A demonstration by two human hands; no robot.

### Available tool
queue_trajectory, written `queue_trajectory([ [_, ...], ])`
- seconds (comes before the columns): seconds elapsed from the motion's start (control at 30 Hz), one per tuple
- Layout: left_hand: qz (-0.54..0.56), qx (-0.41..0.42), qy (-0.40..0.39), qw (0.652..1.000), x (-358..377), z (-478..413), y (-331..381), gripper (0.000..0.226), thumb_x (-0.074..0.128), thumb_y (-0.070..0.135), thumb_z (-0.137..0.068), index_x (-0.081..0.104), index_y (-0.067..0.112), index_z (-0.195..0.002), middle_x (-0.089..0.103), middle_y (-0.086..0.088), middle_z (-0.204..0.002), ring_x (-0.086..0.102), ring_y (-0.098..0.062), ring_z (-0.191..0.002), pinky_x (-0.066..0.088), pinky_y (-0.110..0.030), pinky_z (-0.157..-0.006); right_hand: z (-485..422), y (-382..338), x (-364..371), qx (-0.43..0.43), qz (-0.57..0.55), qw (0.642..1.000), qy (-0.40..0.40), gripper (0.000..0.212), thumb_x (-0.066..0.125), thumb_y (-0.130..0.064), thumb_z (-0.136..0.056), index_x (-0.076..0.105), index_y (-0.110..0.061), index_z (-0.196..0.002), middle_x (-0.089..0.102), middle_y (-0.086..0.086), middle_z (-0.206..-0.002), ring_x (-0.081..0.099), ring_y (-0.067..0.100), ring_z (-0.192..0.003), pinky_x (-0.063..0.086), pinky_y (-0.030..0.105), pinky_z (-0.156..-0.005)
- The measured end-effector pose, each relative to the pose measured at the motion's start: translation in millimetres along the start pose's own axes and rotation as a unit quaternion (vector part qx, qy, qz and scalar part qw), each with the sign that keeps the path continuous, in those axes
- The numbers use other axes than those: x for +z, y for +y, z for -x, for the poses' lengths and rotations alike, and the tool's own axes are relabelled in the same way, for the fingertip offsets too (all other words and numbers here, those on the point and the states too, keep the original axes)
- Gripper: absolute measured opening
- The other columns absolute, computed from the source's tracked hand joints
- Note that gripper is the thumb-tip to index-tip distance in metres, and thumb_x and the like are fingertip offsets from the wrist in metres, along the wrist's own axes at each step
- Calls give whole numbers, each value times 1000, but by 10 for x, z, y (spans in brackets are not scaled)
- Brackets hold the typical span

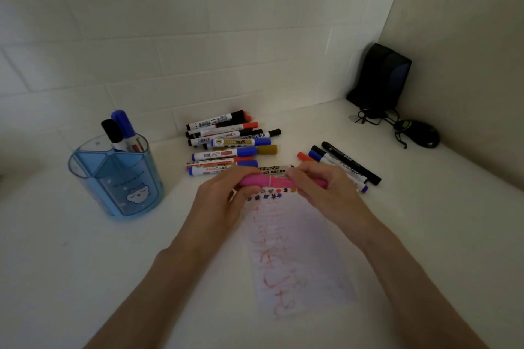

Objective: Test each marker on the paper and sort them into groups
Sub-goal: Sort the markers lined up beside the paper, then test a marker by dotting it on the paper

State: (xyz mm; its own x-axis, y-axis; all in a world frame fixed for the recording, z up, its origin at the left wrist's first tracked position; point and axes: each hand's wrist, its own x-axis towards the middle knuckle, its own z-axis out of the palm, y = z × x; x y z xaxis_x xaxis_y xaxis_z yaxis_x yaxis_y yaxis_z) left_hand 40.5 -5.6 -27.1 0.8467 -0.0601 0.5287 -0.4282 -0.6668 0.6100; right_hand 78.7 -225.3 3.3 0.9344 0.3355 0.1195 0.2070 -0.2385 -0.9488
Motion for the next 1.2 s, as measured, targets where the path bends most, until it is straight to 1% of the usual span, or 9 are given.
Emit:
queue_trajectory([
  [0.13,-11,4,3,1000,-5,-22,-71,33,54,33,-95,66,19,-122,66,12,-111,59,-3,-97,41,-6,-87,25,39,98,-28,4,1000,-8,24,60,-34,-104,71,-32,-83,53,-11,-64,43,3,-55,34,12,-51],
  [0.33,-2,-6,-47,999,35,-69,-77,35,62,32,-96,58,37,-130,59,17,-124,48,12,-112,33,-4,-92,-42,32,-179,-28,110,991,-73,9,72,-28,-95,77,-31,-102,75,-22,-83,69,-5,-80,51,9,-74],
  [0.4,-48,-20,-51,997,35,-83,-98,53,63,39,-95,44,44,-144,45,24,-137,32,15,-128,21,-4,-105,-75,63,-320,-55,94,994,22,9,78,-23,-91,80,-29,-97,78,-20,-88,71,-6,-90,49,8,-80],
  [0.5,-190,-36,-37,980,55,-64,-176,52,63,34,-96,49,26,-146,47,3,-145,38,-18,-138,26,-28,-116,-88,182,-460,-47,137,964,222,9,82,-35,-88,78,-27,-87,74,-16,-76,66,-4,-72,41,8,-63],
  [0.6,-230,-42,-35,972,69,-65,-194,38,62,31,-96,63,20,-132,53,-3,-135,46,-24,-126,38,-38,-105,-103,318,-434,-28,299,922,245,17,82,-38,-87,78,-23,-91,68,-6,-85,58,16,-85,39,27,-70],
  [0.8,-176,-52,-3,983,66,-60,-213,18,65,29,-94,63,30,-111,62,10,-116,49,-10,-111,34,-25,-89,-102,362,-279,-26,455,858,237,25,82,-19,-84,77,-11,-108,64,9,-101,51,30,-101,42,39,-85],
  [0.9,-154,-80,-1,985,85,-73,-208,21,64,31,-95,62,29,-117,63,9,-120,49,-10,-114,33,-24,-93,-97,351,-202,-79,452,856,237,43,81,-8,-81,74,-11,-123,62,13,-109,53,34,-104,46,42,-88],
  [1.07,-16,-60,60,996,42,-103,-43,18,60,37,-98,65,33,-115,63,20,-114,54,6,-103,37,-8,-85,-103,302,37,-221,421,870,131,41,86,-29,-83,76,-19,-123,58,4,-103,48,21,-98,39,31,-82],
  [1.2,83,-46,94,991,-10,-114,84,18,63,31,-95,71,27,-110,70,16,-102,65,-11,-89,49,-19,-72,-118,199,102,-269,393,856,200,31,83,-37,-84,79,-19,-110,57,6,-107,52,23,-99,48,37,-81],
])
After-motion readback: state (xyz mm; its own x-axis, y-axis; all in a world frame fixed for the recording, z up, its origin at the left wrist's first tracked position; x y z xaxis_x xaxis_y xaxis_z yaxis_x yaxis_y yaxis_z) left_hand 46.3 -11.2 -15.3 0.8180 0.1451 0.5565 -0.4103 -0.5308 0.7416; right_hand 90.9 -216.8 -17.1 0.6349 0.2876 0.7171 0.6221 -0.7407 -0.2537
